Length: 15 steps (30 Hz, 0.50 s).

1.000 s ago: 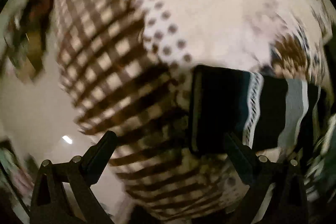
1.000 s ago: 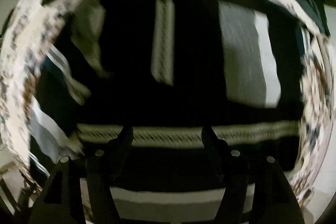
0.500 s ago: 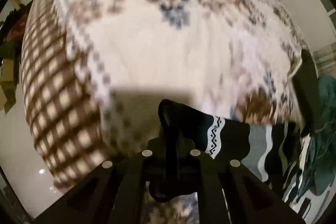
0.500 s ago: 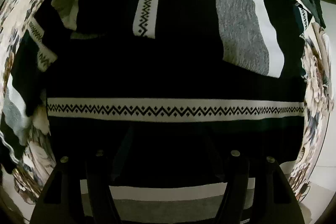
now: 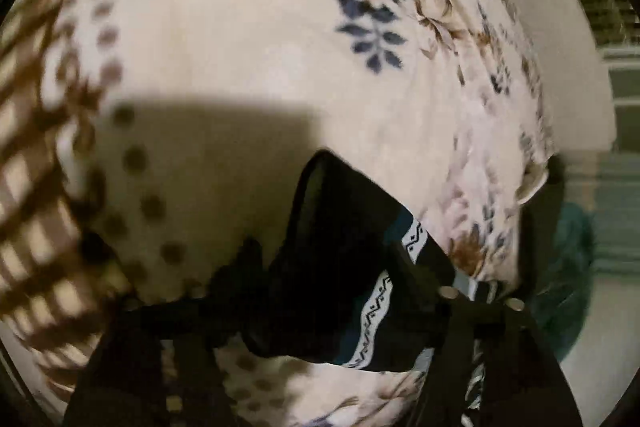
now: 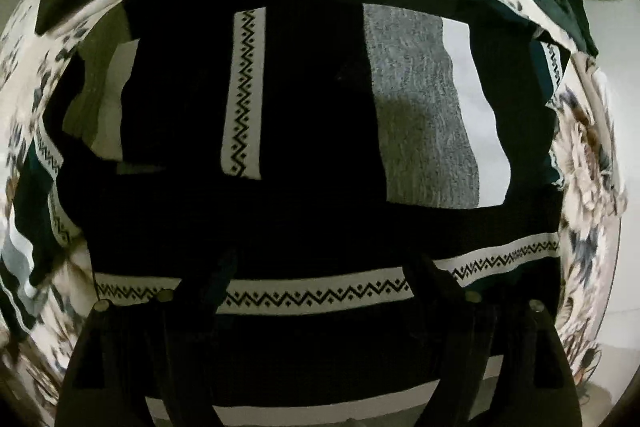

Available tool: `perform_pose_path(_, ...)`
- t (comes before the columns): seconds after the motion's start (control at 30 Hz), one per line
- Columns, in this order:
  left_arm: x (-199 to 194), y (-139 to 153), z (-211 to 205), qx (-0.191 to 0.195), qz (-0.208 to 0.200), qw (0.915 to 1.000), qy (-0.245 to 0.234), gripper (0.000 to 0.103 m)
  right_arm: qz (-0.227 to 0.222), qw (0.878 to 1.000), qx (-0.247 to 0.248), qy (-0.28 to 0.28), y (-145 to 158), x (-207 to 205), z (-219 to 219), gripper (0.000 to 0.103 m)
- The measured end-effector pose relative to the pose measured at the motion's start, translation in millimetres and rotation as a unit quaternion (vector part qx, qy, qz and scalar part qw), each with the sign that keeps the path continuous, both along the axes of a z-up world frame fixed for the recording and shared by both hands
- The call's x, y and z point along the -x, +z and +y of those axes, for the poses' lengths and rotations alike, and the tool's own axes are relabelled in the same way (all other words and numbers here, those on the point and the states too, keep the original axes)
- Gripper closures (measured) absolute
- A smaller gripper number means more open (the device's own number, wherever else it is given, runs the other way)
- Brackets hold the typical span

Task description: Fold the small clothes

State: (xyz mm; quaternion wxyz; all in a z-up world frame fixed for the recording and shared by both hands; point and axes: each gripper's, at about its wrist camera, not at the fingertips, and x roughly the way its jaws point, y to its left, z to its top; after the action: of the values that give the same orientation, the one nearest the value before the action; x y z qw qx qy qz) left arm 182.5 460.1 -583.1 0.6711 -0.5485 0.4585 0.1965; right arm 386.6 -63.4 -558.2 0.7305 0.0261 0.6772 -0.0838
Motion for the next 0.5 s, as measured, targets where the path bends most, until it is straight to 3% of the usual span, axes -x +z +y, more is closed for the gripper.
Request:
perform_pose_path(0.13,-11.5,-0.8,-11.3,-0.038,0.02,0.9991,-0.006,0.041,0.005,1.0,-0.002,0.006,-3.6,6.3,2.5,0.016)
perform_pose_path(0.17,-18.3,3.2,-15.9,-0.06,0.03,0.9977,-0.014,0.057,0.006,1.0,-0.005,0.008,-4.0,10.2,1.7,0.016)
perform_pose_path(0.2,-26.5,10.2,-21.2,-0.092,0.037,0.9948,-0.026,0.081,0.008,1.0,-0.008,0.01,-4.6,14.5,0.1,0.016)
perform_pose_path(0.23,-35.2,18.1,-28.3,-0.118,0.042,0.9911,-0.045,0.096,0.009,1.0,-0.01,0.01,-5.1,19.6,-2.8,0.016)
perform_pose_path(0.37,-73.5,68.3,-66.1,-0.205,0.026,0.9729,-0.104,0.096,0.006,1.0,-0.017,0.001,-0.9,37.5,-17.9,0.016)
perform_pose_path(0.5,-123.8,127.7,-133.5,-0.232,-0.023,0.9581,-0.166,0.096,0.004,0.999,-0.029,-0.025,7.7,49.6,-57.4,0.016)
